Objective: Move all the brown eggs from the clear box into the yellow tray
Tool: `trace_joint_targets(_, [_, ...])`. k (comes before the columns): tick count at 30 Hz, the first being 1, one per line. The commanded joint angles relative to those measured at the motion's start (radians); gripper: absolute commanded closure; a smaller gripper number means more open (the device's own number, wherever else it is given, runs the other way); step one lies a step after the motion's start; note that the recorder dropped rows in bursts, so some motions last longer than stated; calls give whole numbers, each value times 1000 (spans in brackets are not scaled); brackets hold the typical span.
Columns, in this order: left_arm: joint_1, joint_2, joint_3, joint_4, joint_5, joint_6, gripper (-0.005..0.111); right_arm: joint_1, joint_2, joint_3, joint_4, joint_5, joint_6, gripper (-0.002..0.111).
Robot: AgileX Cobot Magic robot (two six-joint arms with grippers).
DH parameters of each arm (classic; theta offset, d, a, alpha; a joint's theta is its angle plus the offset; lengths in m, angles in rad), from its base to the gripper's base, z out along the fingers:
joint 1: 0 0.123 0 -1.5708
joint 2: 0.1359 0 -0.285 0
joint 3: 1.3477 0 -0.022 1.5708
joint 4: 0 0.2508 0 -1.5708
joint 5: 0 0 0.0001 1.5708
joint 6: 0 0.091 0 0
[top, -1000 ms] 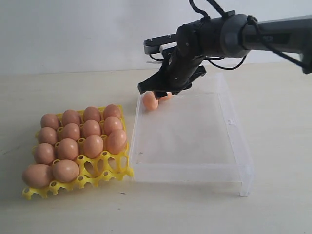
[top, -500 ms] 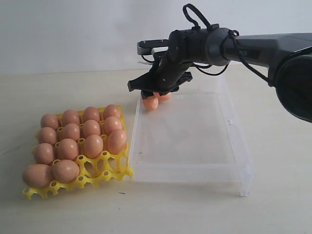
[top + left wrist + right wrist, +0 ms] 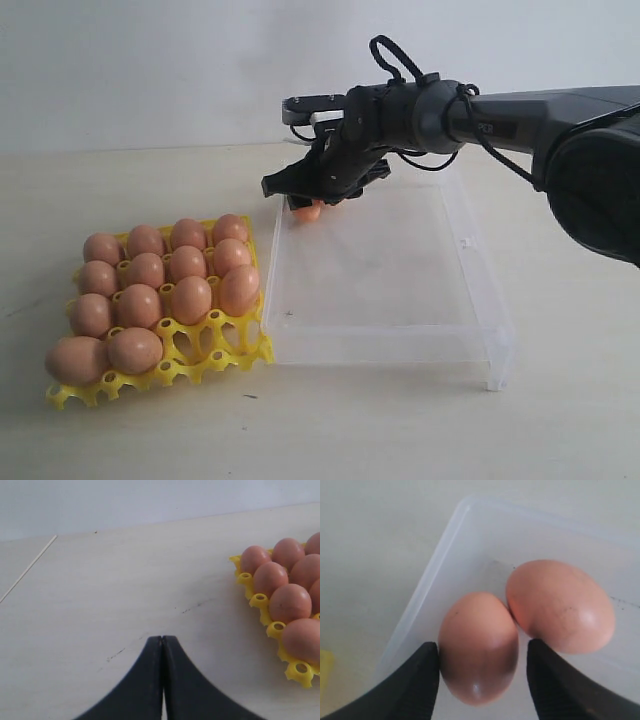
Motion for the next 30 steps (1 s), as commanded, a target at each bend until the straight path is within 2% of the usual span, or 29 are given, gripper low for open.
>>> trace_joint_targets(1, [-6,-6,-4,1,-8,-5,107,-2,17,-7,10,-25,-13,56])
trace_joint_targets(3, [-6,-6,-4,1,-8,-5,107,-2,18,-7,10,-23,-13,62])
trace_joint_targets(6, [-6,-6,-4,1,-8,-5,107,-2,18,-7,10,-21,-13,82])
trace_joint_targets(9, [-6,-6,-4,1,-8,-5,107,-2,16,-7,10,-2,-13,107])
trace_joint_targets(15, [-6,-6,-4,1,-8,-5,107,-2,7,6,-72,142,-4,108])
trace_joint_targets(22, [-6,-6,-4,1,-8,-5,107,-2,-92,170,-135,290,-1,108])
trace_joint_targets(27, [-6,-6,-4,1,-8,-5,107,-2,-202,317,-139,274,-1,108])
trace_joint_targets(30, [-6,-6,-4,1,-8,-5,107,-2,-274,400,-160,185,-19,108])
